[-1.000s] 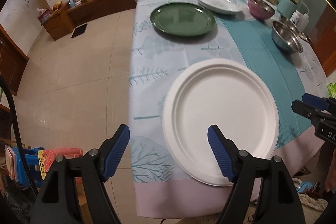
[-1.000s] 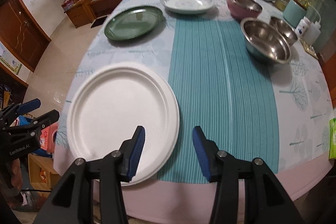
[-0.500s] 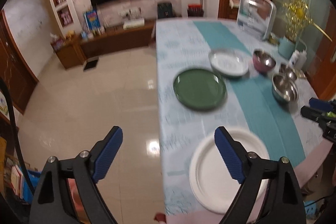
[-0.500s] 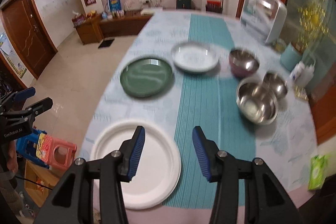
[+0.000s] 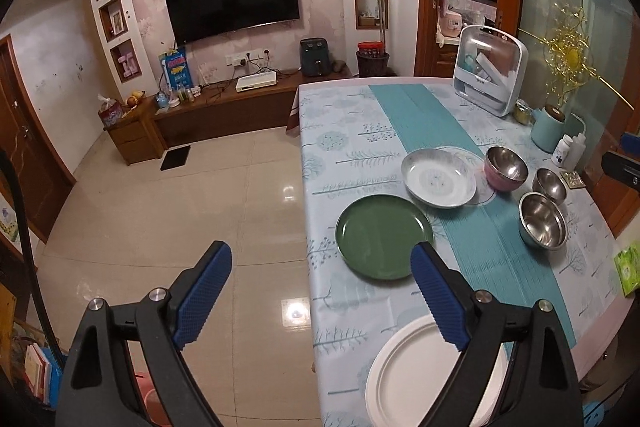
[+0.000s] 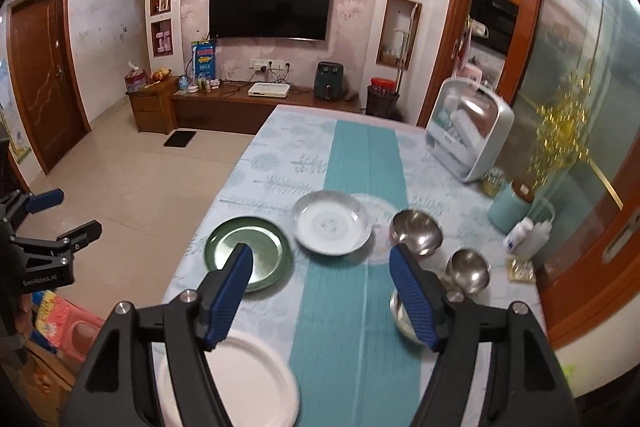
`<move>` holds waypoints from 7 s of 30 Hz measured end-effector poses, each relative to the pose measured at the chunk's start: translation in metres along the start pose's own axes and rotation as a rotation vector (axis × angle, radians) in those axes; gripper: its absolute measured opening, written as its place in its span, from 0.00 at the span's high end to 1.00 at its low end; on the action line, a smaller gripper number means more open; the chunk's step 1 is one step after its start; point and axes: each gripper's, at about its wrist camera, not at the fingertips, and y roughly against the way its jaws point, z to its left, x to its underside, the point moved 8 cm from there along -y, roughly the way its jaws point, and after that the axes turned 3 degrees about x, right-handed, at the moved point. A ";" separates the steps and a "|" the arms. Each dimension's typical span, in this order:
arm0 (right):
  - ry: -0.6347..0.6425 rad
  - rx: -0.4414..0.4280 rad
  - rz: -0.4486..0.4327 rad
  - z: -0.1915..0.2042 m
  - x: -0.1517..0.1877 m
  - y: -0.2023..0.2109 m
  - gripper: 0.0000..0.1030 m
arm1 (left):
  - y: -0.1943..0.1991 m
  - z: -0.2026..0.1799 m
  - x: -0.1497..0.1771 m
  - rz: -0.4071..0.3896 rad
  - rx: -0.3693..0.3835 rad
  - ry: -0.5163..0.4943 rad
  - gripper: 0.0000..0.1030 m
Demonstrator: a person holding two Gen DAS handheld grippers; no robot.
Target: Organize plates and bowls
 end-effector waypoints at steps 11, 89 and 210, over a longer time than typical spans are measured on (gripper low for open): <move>0.069 -0.021 0.112 0.010 0.001 -0.102 0.31 | -0.117 -0.008 0.007 0.193 -0.013 0.038 0.12; -0.108 -0.426 0.647 0.063 0.209 -0.146 0.94 | -0.124 -0.086 0.184 0.569 0.260 0.164 0.92; -0.499 -0.279 0.509 -0.092 0.055 -0.320 0.50 | -0.374 -0.137 -0.093 0.420 0.119 0.136 0.22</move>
